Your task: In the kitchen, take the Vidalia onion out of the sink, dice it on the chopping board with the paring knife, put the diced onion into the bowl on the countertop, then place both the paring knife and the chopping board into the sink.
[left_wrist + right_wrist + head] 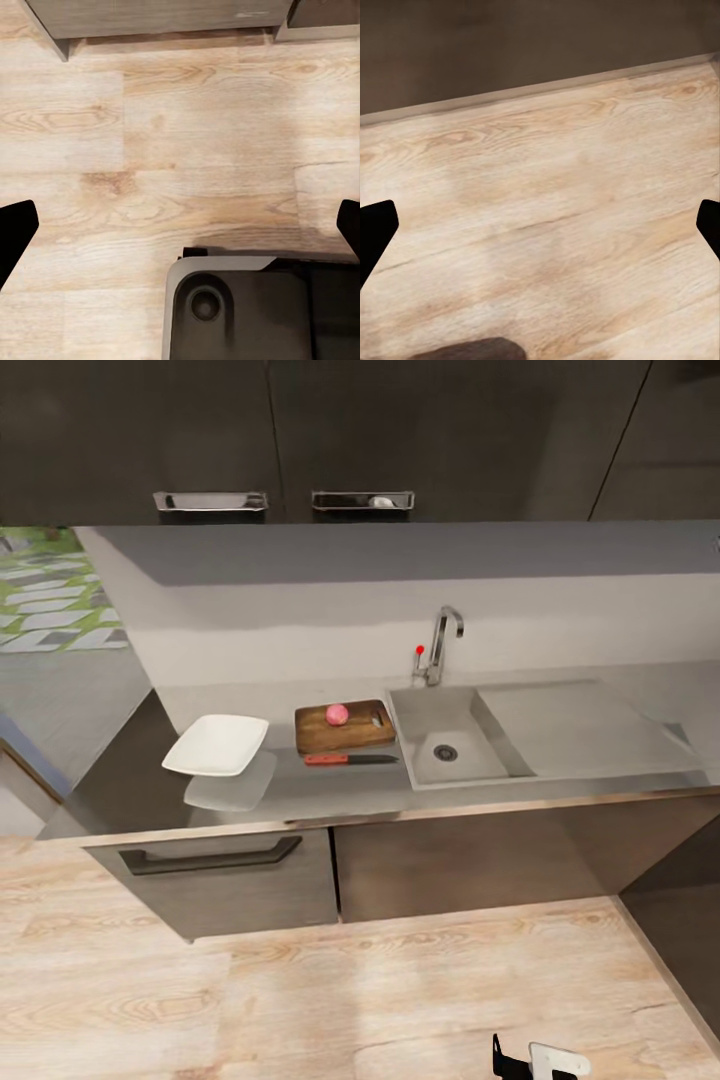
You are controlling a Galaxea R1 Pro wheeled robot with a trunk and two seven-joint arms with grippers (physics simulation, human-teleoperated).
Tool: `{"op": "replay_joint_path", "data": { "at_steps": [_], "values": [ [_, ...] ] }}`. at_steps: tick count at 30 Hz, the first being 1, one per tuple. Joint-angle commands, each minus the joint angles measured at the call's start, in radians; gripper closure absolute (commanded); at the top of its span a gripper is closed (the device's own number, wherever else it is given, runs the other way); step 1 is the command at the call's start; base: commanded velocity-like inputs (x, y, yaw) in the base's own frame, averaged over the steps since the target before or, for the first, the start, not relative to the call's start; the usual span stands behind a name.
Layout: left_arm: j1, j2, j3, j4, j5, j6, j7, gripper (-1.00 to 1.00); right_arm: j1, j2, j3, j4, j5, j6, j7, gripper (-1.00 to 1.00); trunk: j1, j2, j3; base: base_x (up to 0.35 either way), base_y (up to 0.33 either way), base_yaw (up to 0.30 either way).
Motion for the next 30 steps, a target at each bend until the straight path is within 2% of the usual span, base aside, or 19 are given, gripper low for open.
{"op": "replay_joint_path", "data": {
  "at_steps": [1,30],
  "values": [
    [0.0,0.001,-0.002,0.0,0.008,-0.002,0.002,-1.0,-0.001,0.001,-0.004,0.001,0.011,-0.002,-0.006,-1.0,0.001,-0.002,0.0,0.0,0.003,0.0],
    [0.0,0.001,-0.002,0.005,0.008,-0.002,0.002,-1.0,-0.001,0.002,-0.003,0.001,0.011,-0.002,-0.006,-1.0,0.001,-0.002,0.047,0.0,0.0,0.0]
  ]
}}
